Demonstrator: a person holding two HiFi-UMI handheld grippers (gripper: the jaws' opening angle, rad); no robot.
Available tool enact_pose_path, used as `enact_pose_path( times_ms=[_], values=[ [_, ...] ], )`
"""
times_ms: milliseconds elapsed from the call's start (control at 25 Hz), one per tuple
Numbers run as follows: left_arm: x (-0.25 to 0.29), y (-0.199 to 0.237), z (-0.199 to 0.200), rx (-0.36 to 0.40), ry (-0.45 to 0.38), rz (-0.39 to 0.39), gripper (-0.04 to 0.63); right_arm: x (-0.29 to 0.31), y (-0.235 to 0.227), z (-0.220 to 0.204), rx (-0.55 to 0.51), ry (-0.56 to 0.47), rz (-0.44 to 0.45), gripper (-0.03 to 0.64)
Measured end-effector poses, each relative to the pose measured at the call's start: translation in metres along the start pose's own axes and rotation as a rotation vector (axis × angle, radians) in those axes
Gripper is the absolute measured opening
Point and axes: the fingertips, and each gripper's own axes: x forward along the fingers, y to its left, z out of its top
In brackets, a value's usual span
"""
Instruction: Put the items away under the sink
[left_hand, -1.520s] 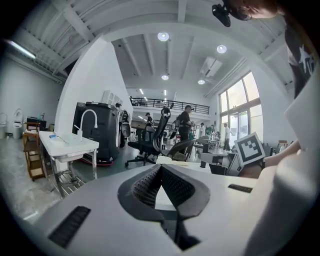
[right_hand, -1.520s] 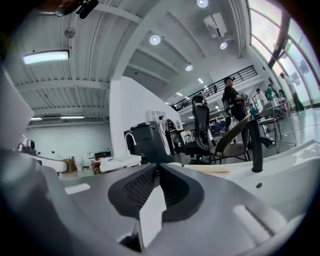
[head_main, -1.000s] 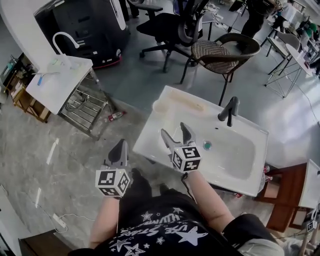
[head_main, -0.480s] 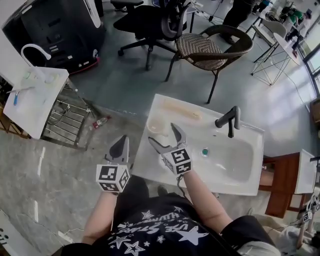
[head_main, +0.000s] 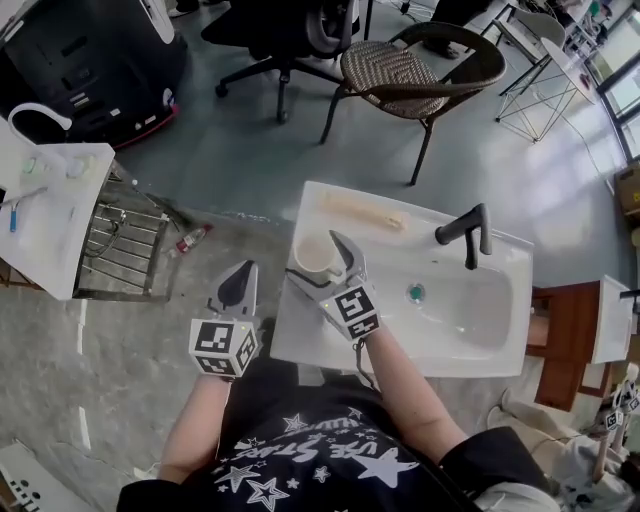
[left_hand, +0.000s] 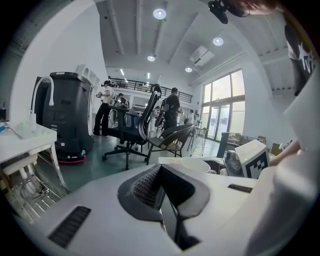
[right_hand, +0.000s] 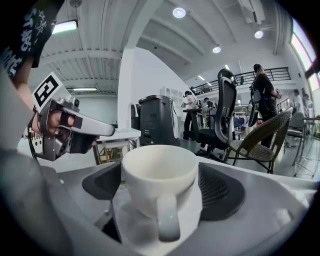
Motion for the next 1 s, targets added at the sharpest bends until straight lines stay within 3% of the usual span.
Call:
enact_pose_path(
  times_ms=[760, 1000],
  values=[
    [0.01, 0.013, -0.007, 0.015, 0.038, -0.044, 0.009, 0.009, -0.005, 0.0, -0.013, 0.038, -0.039, 0.402],
    [0.0, -0.003, -0.003, 0.037, 0.024, -0.044, 0.009, -0.02, 0.001, 0.015, 0.038, -0.017, -0.042, 0.402]
  ],
)
